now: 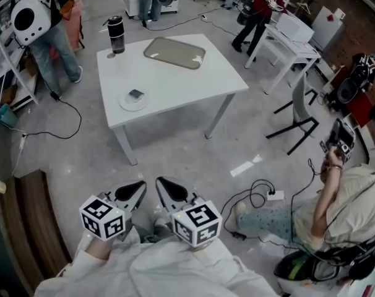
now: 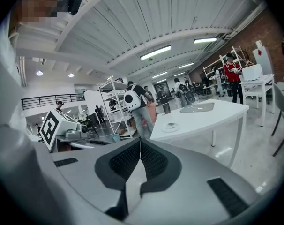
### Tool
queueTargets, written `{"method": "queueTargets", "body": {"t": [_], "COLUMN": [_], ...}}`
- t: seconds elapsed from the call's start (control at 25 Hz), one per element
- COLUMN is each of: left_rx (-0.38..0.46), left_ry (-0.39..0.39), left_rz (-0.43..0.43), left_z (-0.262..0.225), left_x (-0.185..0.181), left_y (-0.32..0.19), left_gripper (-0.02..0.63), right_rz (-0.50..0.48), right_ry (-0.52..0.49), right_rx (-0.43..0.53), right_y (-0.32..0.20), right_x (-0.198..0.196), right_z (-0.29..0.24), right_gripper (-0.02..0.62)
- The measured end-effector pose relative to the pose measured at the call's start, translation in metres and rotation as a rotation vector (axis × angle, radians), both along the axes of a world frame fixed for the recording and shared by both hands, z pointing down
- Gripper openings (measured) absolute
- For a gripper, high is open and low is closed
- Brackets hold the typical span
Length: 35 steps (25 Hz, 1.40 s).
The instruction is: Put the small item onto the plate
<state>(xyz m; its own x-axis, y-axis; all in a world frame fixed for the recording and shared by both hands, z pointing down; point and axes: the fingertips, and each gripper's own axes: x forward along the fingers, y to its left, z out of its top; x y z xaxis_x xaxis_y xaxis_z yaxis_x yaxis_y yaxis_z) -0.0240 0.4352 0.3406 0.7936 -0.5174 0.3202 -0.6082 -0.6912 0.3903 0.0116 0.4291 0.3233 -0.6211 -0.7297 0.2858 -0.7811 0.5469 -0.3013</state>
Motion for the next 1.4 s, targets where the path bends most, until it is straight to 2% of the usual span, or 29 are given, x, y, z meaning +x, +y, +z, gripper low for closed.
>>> {"method": "queueTargets", "body": {"t": [0.2, 0.4, 0.68, 0.96, 1.2, 1.4], "left_rx": [-0.061, -0.083, -0.074, -0.089, -0.102, -0.118], "left_ry": [-0.011, -0.018, -0.02, -0.018, -0.019, -0.007], "left_rz": [-0.014, -0.016, -0.034, -0.003, 0.041, 0.073], "left_z": [0.019, 0.03, 0.03, 0.028, 0.037, 0.04], "left_x": [-0.004, -0.01, -0.034, -0.062, -0.08, -0.085], "left_y": [-0.002, -0.024, -0.113, -0.201, -0.249, -0.272], "left_gripper": [0.011, 0.011, 0.011, 0.011, 0.011, 0.011], "right_rz": [-0.021, -0.02, -0.012, 0.029, 0.086, 0.127], "right_ry": [-0.006, -0.001, 0.02, 0.013, 0.017, 0.025], "right_rx": [-0.036, -0.062, -0.055, -0.068, -0.063, -0.069], "right_y": [-0.004, -0.035, -0.12, -0.207, -0.257, -0.276], "right_x": [-0.003, -0.008, -0.026, -0.05, -0.063, -0.064], "right_z": [0.015, 0.029, 0.03, 0.034, 0.036, 0.035], "right_gripper": [0.015, 0.015, 0.015, 0.015, 0.015, 0.015]}}
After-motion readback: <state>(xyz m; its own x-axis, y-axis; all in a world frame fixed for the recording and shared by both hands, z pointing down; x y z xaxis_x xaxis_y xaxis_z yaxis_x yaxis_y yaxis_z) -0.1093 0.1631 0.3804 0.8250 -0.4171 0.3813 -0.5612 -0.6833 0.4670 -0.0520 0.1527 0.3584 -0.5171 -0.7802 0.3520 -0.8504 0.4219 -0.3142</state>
